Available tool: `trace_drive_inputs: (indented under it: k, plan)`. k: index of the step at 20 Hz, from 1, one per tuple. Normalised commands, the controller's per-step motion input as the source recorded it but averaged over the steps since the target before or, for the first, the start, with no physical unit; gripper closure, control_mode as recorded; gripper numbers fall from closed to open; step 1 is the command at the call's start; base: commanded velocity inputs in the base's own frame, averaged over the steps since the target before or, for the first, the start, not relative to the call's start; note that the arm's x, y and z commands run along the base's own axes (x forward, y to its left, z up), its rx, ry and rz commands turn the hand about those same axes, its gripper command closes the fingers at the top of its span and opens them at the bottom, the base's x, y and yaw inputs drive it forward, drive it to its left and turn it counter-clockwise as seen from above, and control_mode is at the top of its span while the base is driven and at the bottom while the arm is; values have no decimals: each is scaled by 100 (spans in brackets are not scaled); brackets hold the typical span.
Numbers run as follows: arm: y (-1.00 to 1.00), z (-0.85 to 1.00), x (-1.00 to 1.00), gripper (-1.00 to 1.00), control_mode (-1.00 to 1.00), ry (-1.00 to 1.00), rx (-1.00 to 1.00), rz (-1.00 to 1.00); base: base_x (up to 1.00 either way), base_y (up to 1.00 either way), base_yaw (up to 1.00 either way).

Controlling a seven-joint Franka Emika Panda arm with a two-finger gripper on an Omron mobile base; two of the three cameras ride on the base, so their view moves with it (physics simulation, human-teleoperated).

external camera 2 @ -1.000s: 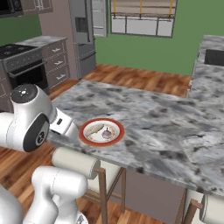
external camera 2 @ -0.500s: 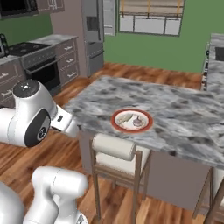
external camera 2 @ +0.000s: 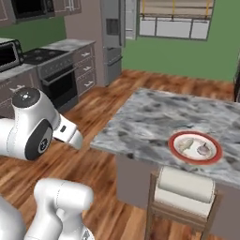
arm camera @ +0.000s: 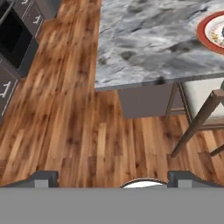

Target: Take the cheese, fish, and garlic from the fridge and place them on the plate on the dining counter to create an appetizer plate.

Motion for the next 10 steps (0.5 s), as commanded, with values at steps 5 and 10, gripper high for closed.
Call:
trace_drive_inputs:
  k: [5,10]
  plan:
    - [0,0,0,-100,100,0,0,0,71,100,0]
    - [0,0,0,-100,100,0,0,0,60,100,0]
